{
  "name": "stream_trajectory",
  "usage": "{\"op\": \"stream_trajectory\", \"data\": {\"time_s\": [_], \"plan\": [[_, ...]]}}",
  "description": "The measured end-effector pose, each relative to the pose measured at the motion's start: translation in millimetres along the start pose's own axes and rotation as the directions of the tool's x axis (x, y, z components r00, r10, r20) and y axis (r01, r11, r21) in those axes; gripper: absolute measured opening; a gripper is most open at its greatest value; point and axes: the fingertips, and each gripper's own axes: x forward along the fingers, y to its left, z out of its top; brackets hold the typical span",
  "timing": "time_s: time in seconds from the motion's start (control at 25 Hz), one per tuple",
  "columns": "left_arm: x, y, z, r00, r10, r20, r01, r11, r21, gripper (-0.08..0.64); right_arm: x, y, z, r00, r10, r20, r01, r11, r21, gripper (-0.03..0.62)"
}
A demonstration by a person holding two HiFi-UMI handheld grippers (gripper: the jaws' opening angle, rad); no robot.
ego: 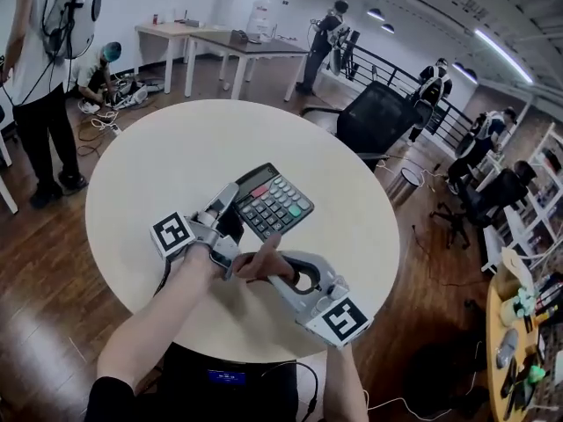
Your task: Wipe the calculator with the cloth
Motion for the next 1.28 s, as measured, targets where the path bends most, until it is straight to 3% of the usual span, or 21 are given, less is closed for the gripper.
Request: {"op": "stream_trajectory", "data": {"time_s": [0.08, 0.16, 0.2, 0.28, 0.36, 0.44, 0.56, 0.68, 0.88, 0.96, 1.04, 1.16, 1.28], "plan": [[4, 3, 0, 0.996, 0.024, -0.084, -0.018, 0.997, 0.071, 0.054, -3, 3, 6, 1.0, 0.001, 0.008, -0.002, 1.0, 0.019, 0.084], [11, 10, -6, 0.969, 0.055, -0.24, -0.02, 0.989, 0.148, 0.054, -17, -15, 8, 0.999, -0.042, 0.029, 0.04, 0.997, 0.07, 0.084], [14, 14, -13, 0.941, 0.076, -0.33, -0.016, 0.983, 0.183, 0.054, -26, -28, 5, 0.997, -0.073, 0.026, 0.07, 0.994, 0.083, 0.084], [15, 22, -25, 0.864, 0.13, -0.487, 0.0, 0.966, 0.257, 0.054, -42, -58, -9, 0.989, -0.146, -0.012, 0.146, 0.981, 0.128, 0.084], [15, 33, -35, 0.784, 0.181, -0.594, 0.019, 0.949, 0.314, 0.055, -53, -84, -31, 0.974, -0.206, -0.091, 0.221, 0.953, 0.208, 0.084], [15, 43, -43, 0.717, 0.208, -0.665, 0.029, 0.945, 0.326, 0.055, -58, -106, -58, 0.953, -0.235, -0.191, 0.281, 0.92, 0.272, 0.084], [22, 51, -55, 0.646, 0.229, -0.728, 0.04, 0.943, 0.331, 0.055, -57, -130, -93, 0.922, -0.228, -0.313, 0.326, 0.892, 0.314, 0.084], [34, 59, -62, 0.601, 0.267, -0.753, 0.041, 0.931, 0.363, 0.055, -47, -143, -115, 0.908, -0.193, -0.373, 0.325, 0.886, 0.331, 0.084], [40, 63, -68, 0.564, 0.283, -0.776, 0.092, 0.912, 0.399, 0.058, -26, -141, -128, 0.9, -0.117, -0.419, 0.277, 0.897, 0.345, 0.084], [41, 62, -68, 0.56, 0.277, -0.781, 0.105, 0.911, 0.399, 0.058, -22, -143, -129, 0.9, -0.104, -0.424, 0.27, 0.895, 0.355, 0.084], [41, 61, -65, 0.577, 0.268, -0.771, 0.107, 0.911, 0.397, 0.06, -20, -143, -129, 0.899, -0.1, -0.426, 0.271, 0.891, 0.363, 0.084], [43, 56, -58, 0.625, 0.261, -0.736, 0.114, 0.902, 0.417, 0.185, -20, -141, -127, 0.899, -0.094, -0.428, 0.27, 0.887, 0.374, 0.084], [38, 55, -46, 0.67, 0.297, -0.68, 0.093, 0.876, 0.474, 0.256, -25, -138, -128, 0.892, -0.111, -0.438, 0.291, 0.883, 0.369, 0.084]]}}
